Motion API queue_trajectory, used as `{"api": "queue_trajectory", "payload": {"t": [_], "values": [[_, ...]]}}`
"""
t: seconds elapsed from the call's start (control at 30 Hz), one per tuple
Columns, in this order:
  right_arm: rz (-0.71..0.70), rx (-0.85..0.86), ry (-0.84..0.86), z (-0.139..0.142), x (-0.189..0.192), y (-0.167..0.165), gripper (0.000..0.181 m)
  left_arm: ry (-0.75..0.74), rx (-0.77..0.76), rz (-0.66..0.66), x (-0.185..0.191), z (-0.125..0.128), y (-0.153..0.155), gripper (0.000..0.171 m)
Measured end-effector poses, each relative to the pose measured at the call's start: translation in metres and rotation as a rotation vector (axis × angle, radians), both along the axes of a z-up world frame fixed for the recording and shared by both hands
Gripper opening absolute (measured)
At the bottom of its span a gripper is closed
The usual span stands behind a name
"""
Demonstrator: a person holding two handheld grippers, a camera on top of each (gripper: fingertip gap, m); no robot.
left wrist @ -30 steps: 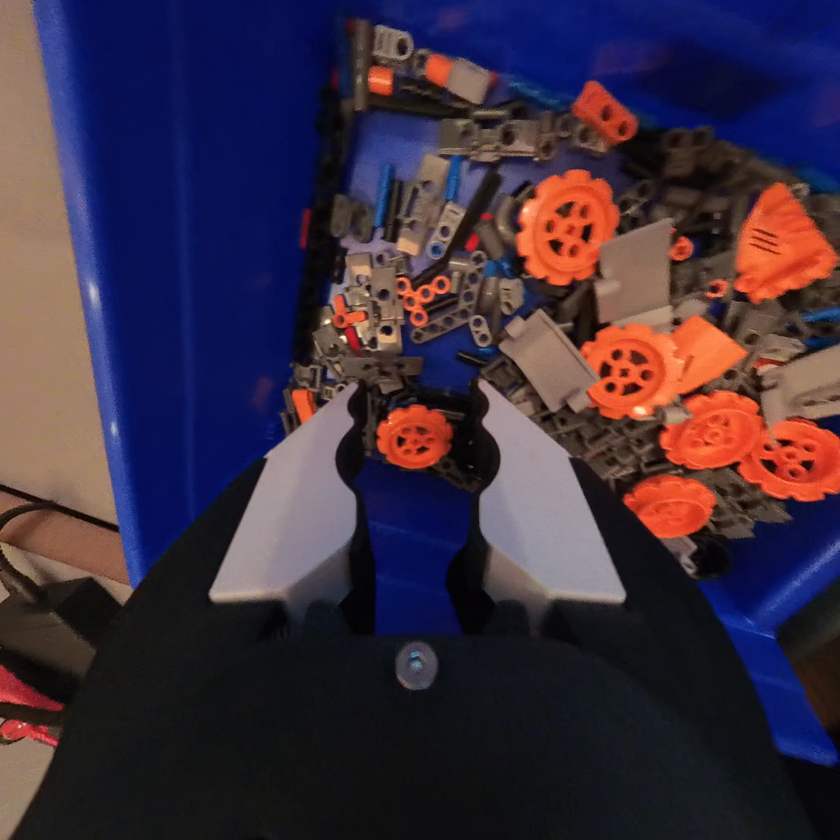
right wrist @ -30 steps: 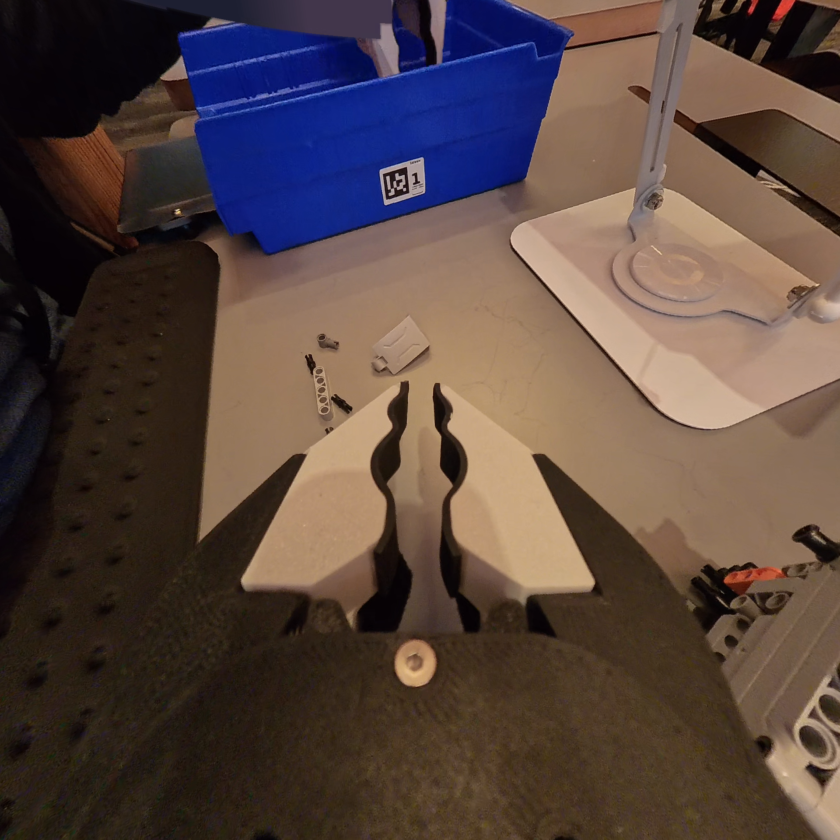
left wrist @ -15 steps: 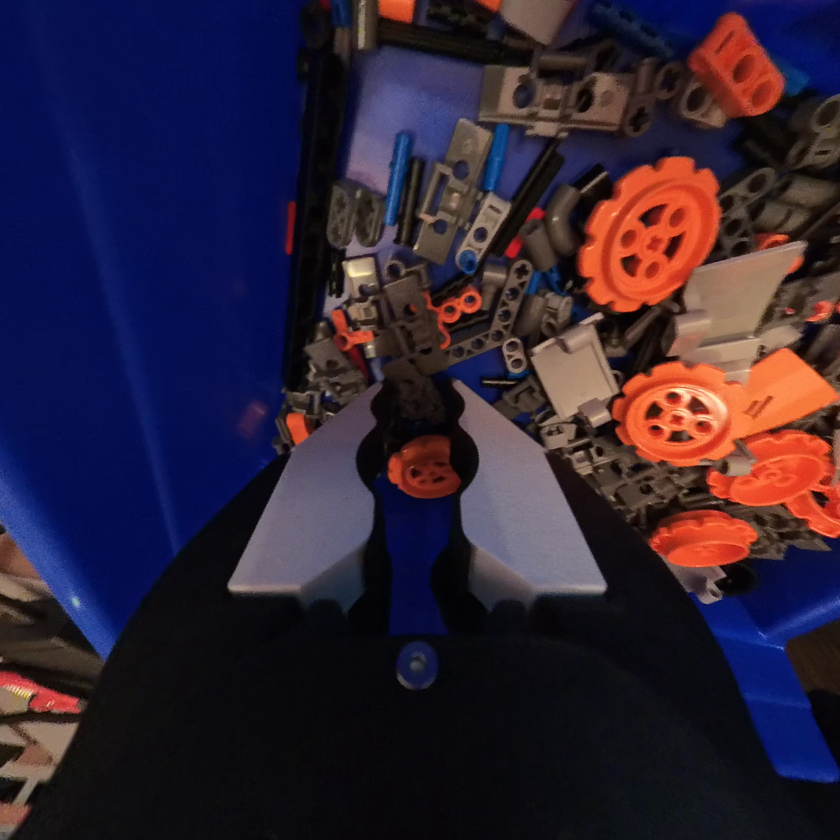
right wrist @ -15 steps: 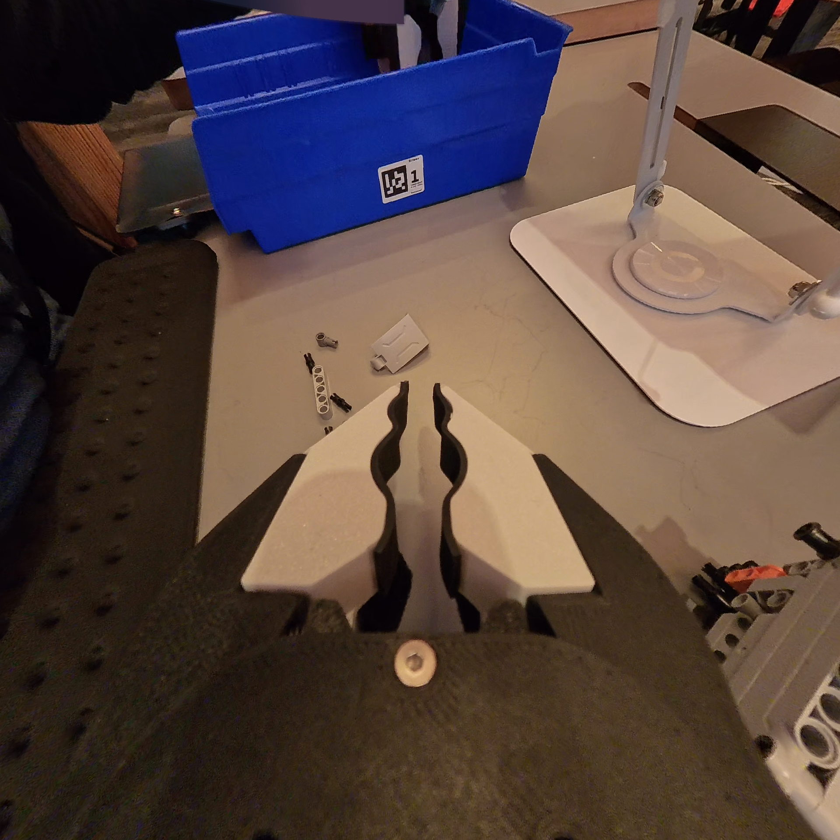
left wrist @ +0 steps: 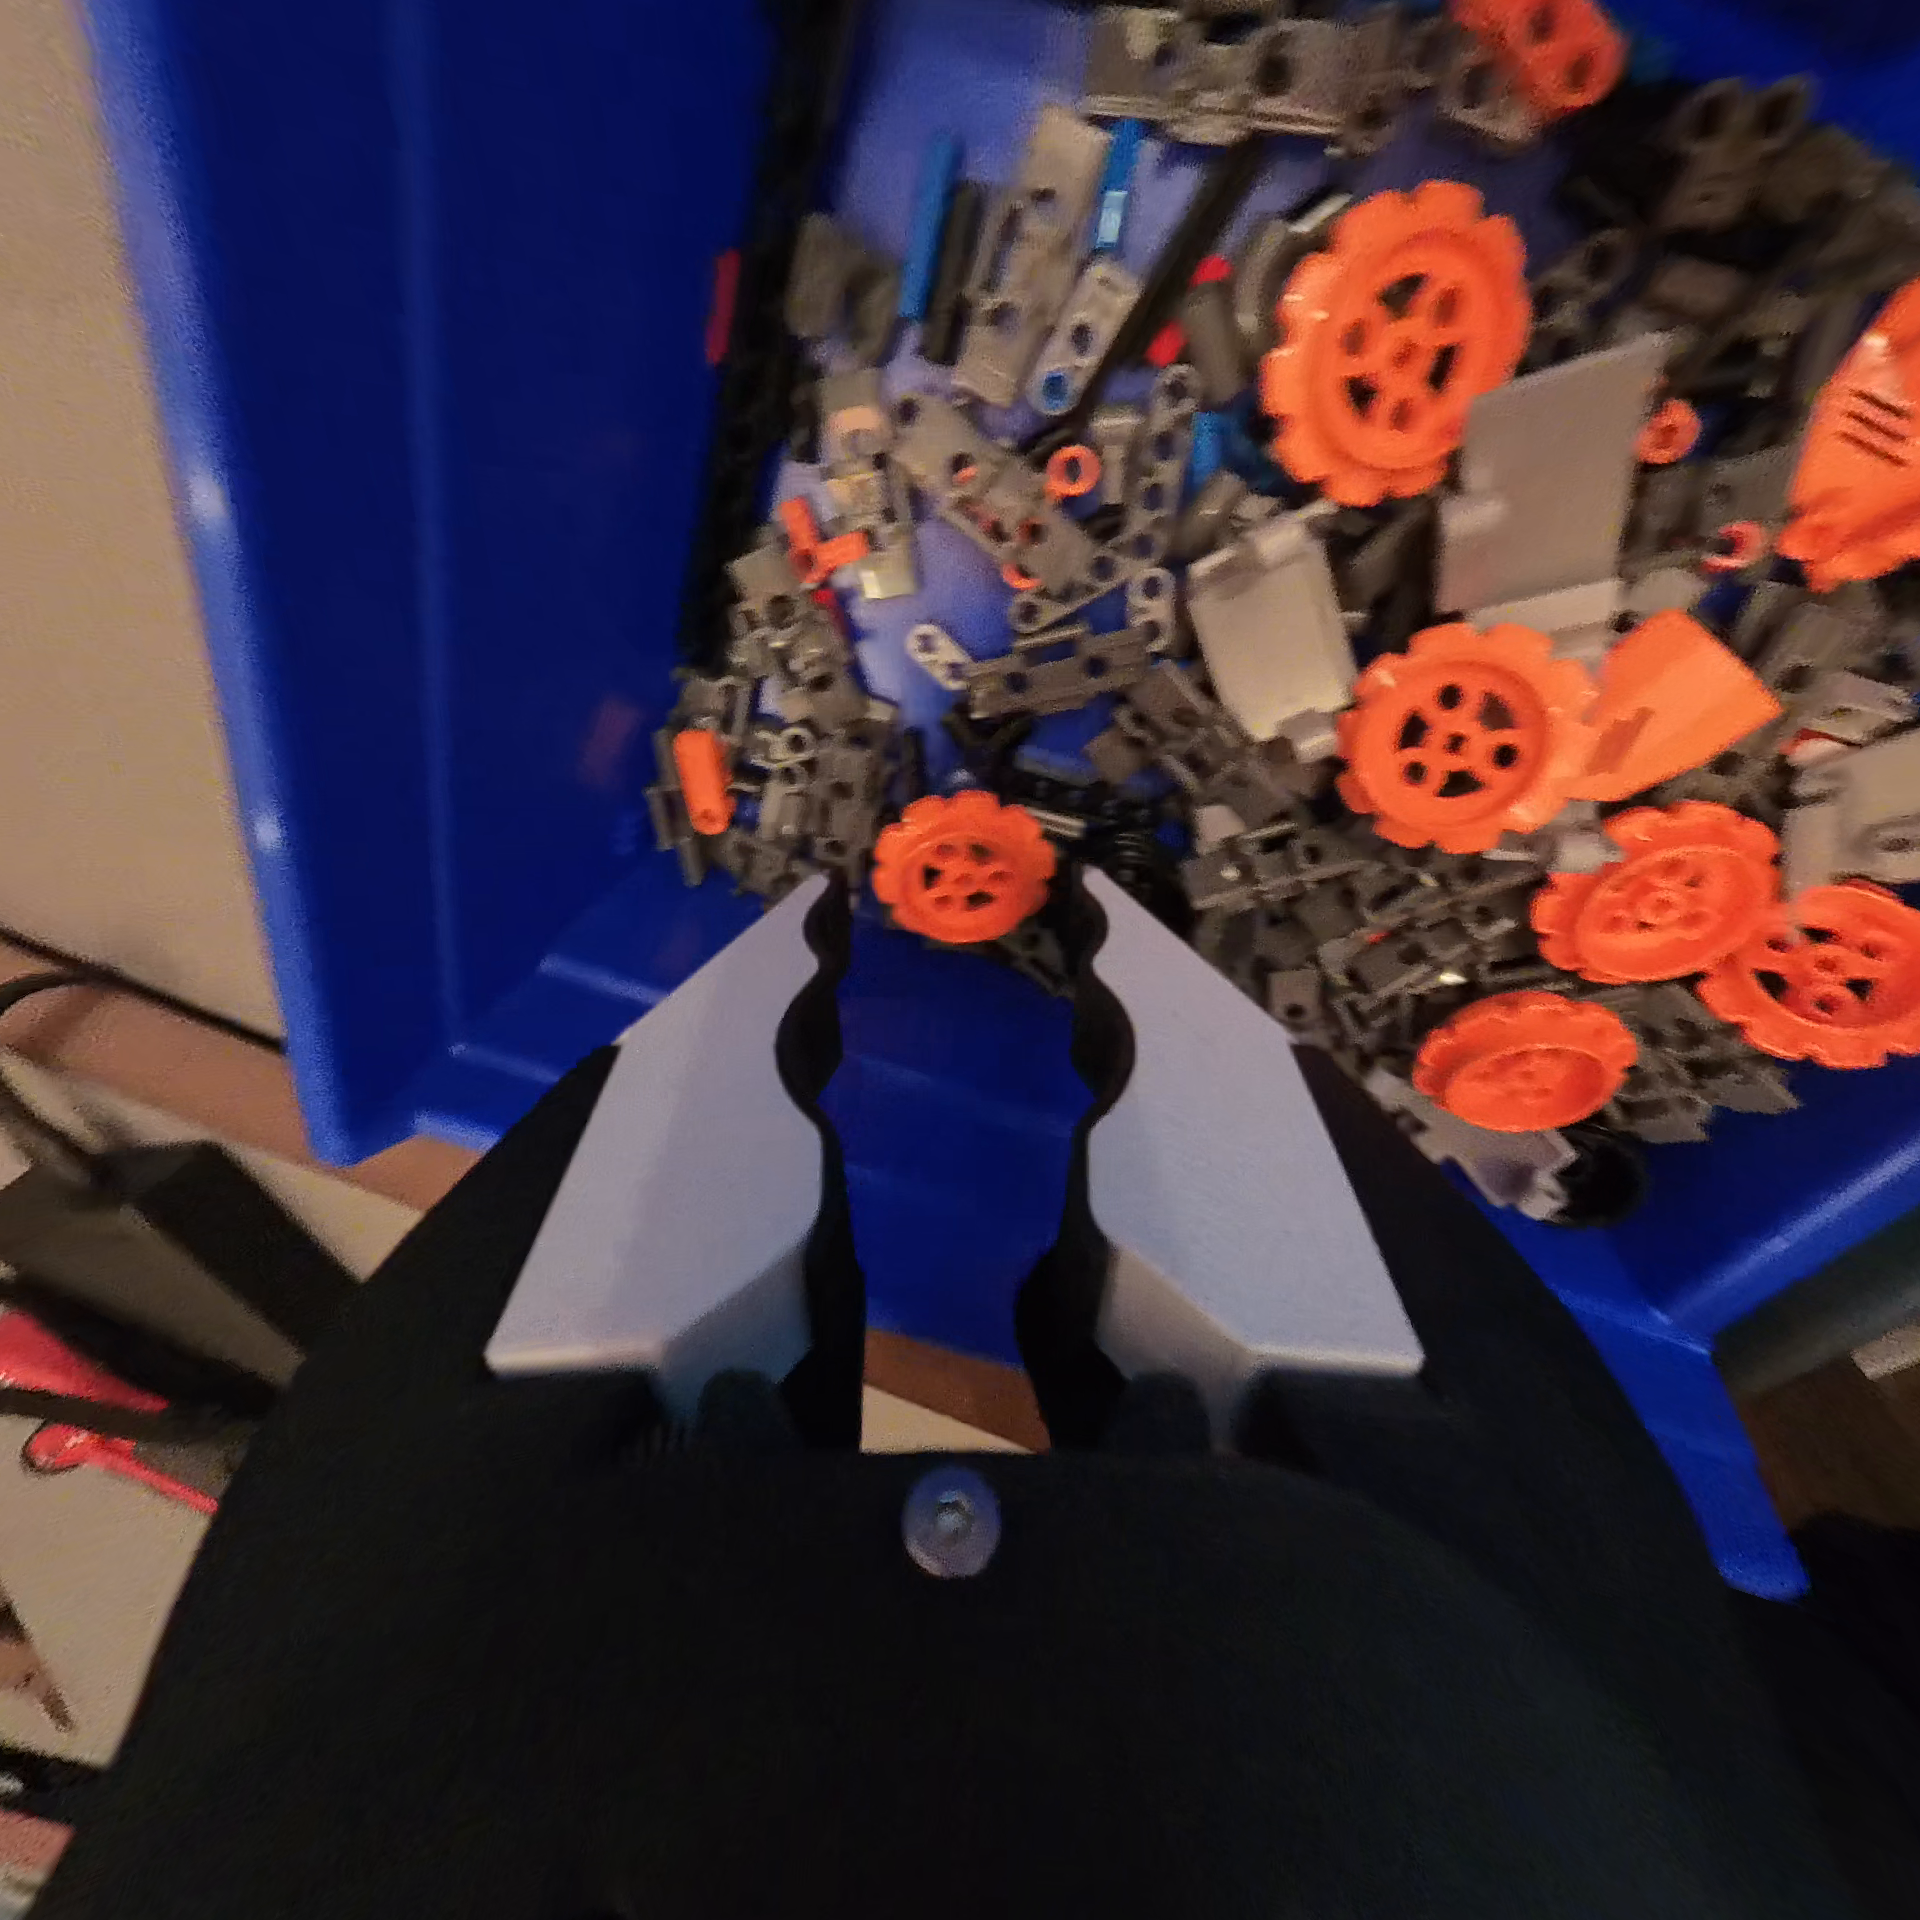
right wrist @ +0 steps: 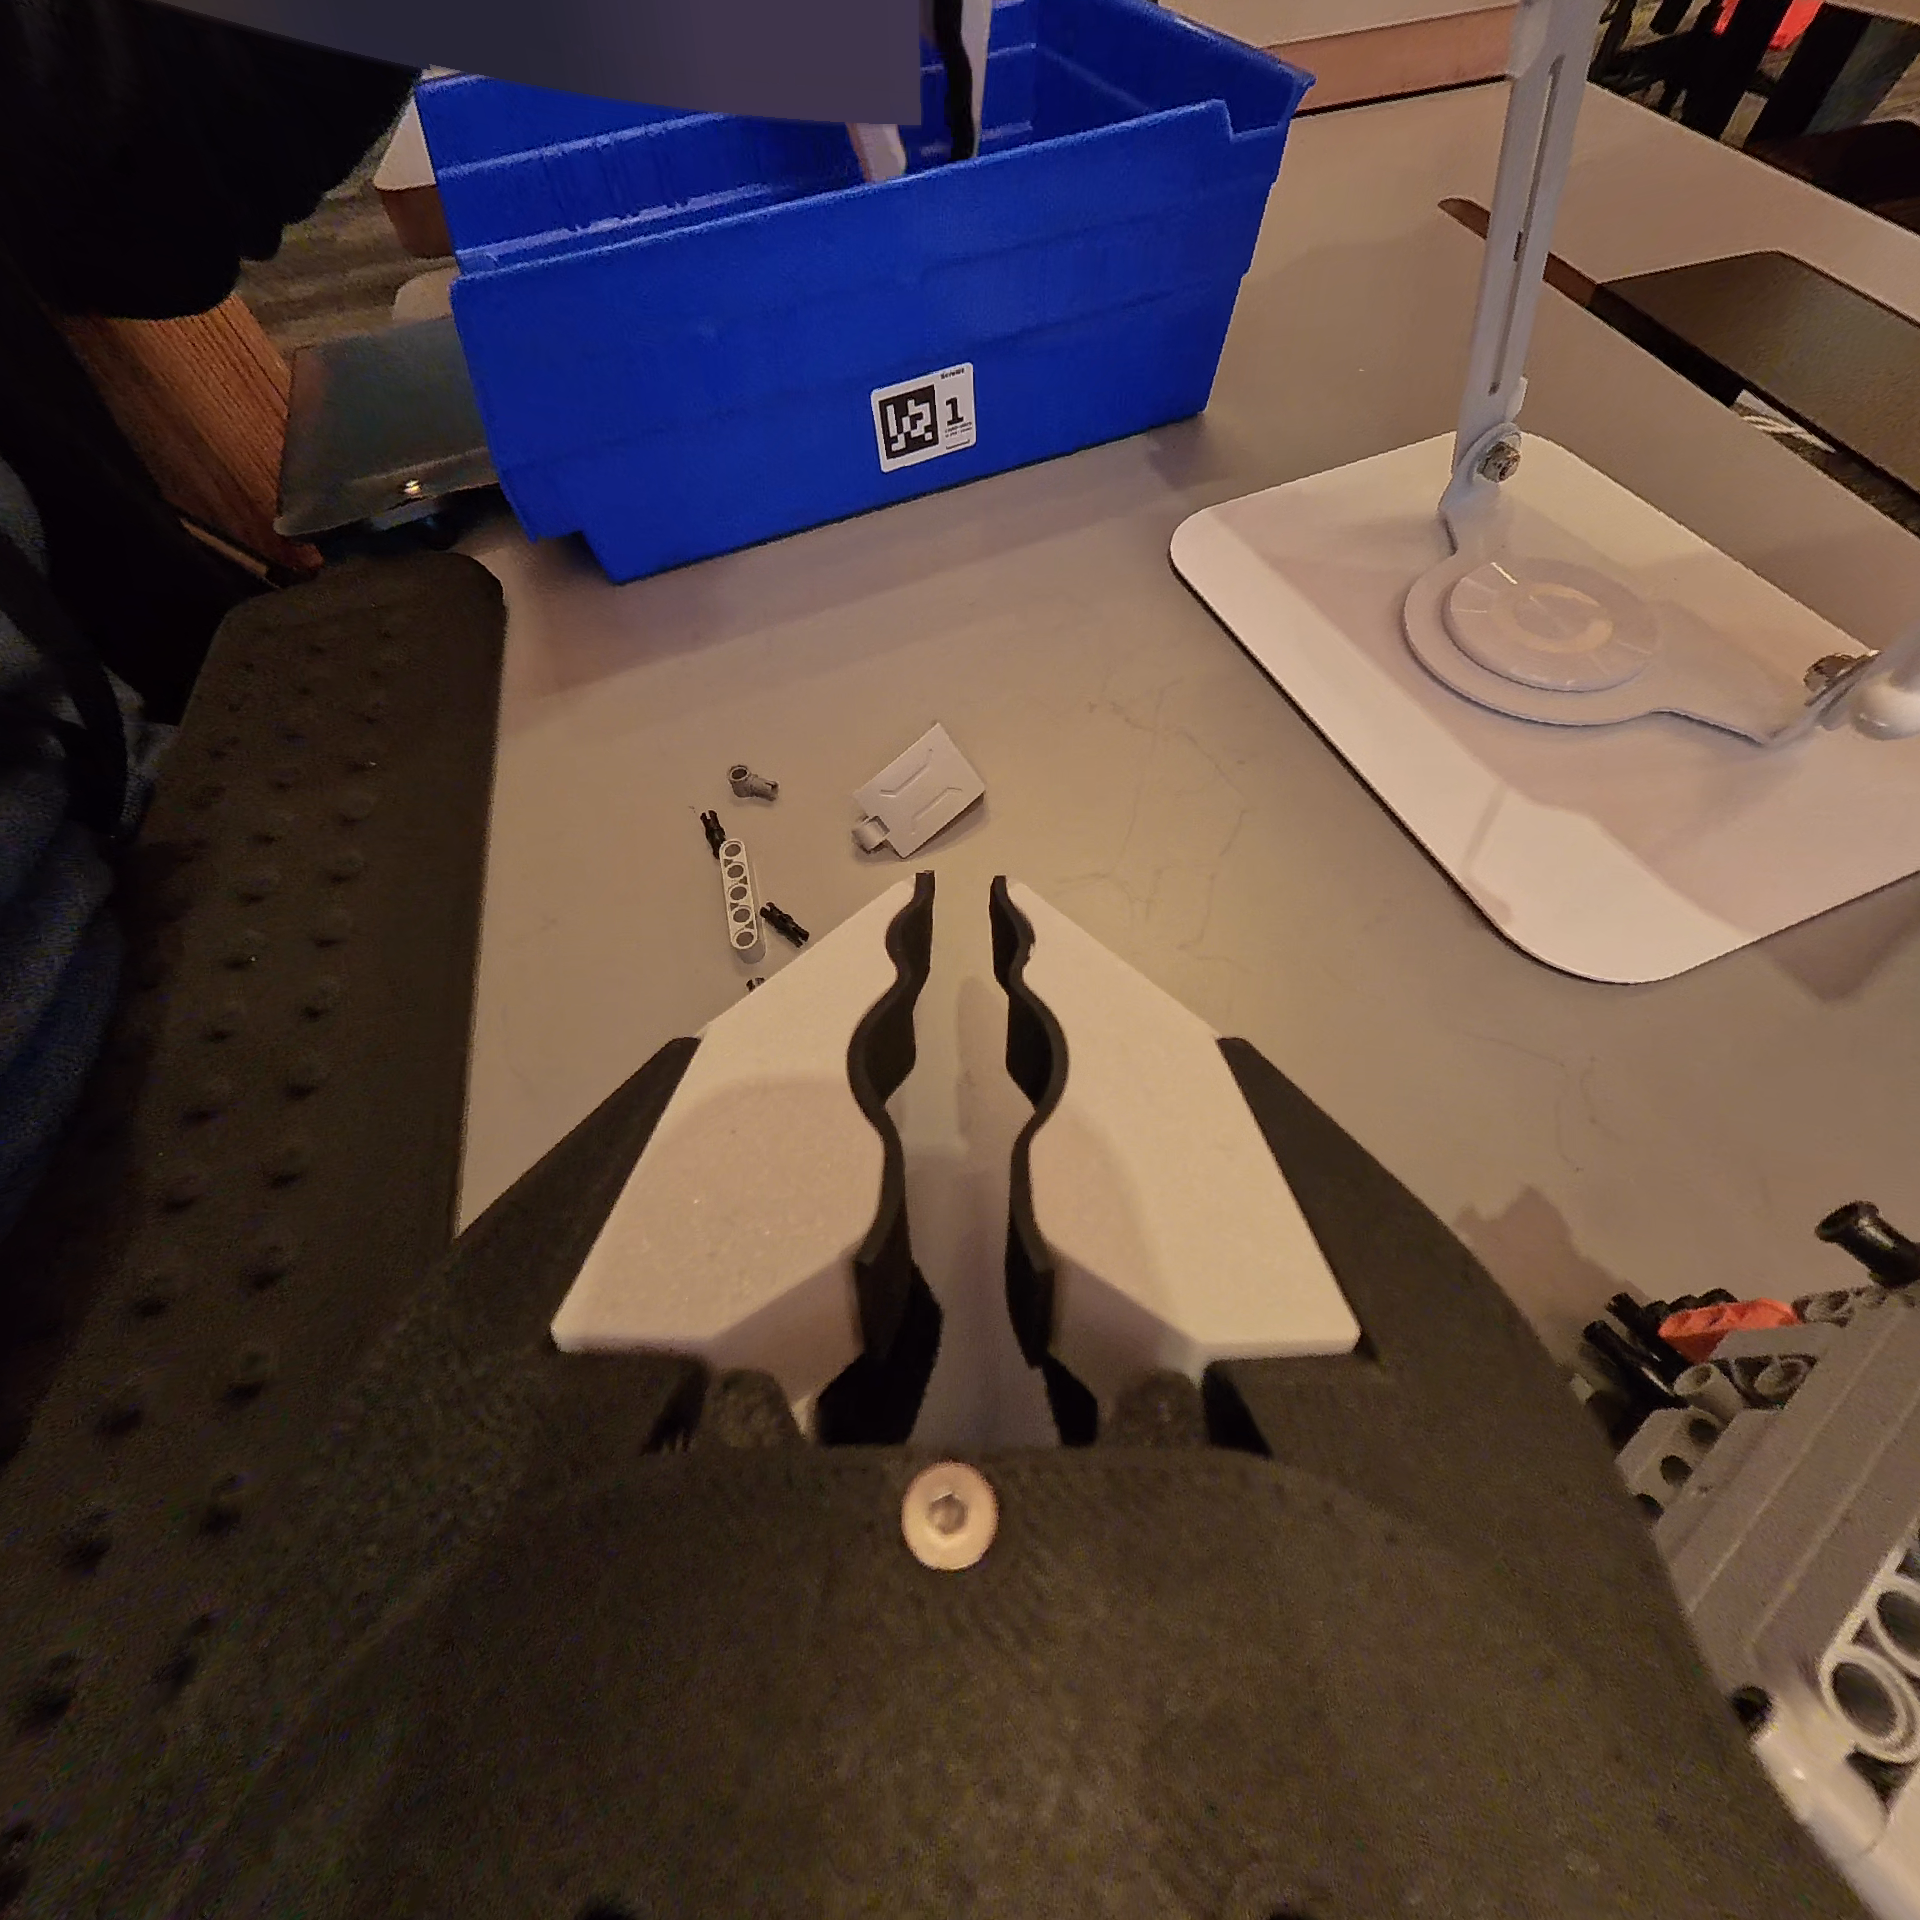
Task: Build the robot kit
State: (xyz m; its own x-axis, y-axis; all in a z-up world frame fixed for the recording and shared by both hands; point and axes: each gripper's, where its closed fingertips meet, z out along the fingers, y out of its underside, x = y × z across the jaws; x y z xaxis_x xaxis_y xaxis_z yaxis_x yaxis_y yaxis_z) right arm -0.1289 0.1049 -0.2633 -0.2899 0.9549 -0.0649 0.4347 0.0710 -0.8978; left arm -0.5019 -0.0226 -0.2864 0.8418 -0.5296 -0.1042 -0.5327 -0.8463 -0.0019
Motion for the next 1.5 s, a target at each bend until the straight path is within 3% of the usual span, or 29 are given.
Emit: {"api": "queue_trajectory", "payload": {"t": [0.17, 0.37, 0.43, 0.53, 0.83, 0.9, 1.03, 1.27, 1.37, 1.5], "values": [[-0.001, 0.001, 0.000, 0.000, 0.000, 0.000, 0.008, 0.010, 0.055, 0.030, -0.010, -0.002, 0.022, 0.036], [-0.003, -0.001, 0.000, 0.000, 0.000, 0.001, 0.008, 0.029, -0.038, 0.016, -0.008, -0.028, 0.034, 0.031], [-0.003, -0.002, 0.000, 0.000, 0.000, 0.001, 0.008, 0.033, -0.042, 0.015, -0.008, -0.034, 0.039, 0.017], [-0.003, -0.003, 0.000, 0.000, 0.000, 0.001, 0.008, 0.050, -0.044, 0.010, -0.010, -0.037, 0.040, 0.013], [0.000, -0.005, -0.005, -0.001, 0.000, 0.000, 0.008, -0.120, -0.016, -0.074, 0.039, 0.002, 0.004, 0.010], [0.001, -0.005, -0.004, -0.001, 0.000, 0.000, 0.008, -0.198, -0.083, -0.110, 0.059, 0.004, -0.015, 0.011], [0.002, -0.002, -0.002, 0.000, 0.000, 0.000, 0.008, -0.202, -0.156, -0.184, 0.072, 0.005, -0.042, 0.017], [0.003, -0.004, 0.001, 0.001, 0.000, -0.001, 0.008, -0.066, 0.043, -0.017, 0.023, 0.029, -0.017, 0.034], [0.001, -0.004, 0.002, 0.001, 0.000, 0.000, 0.008, 0.024, 0.062, 0.017, 0.001, 0.027, -0.014, 0.039], [0.001, -0.006, -0.001, 0.000, 0.000, 0.000, 0.008, 0.014, 0.038, 0.018, -0.001, 0.016, -0.012, 0.042]]}}
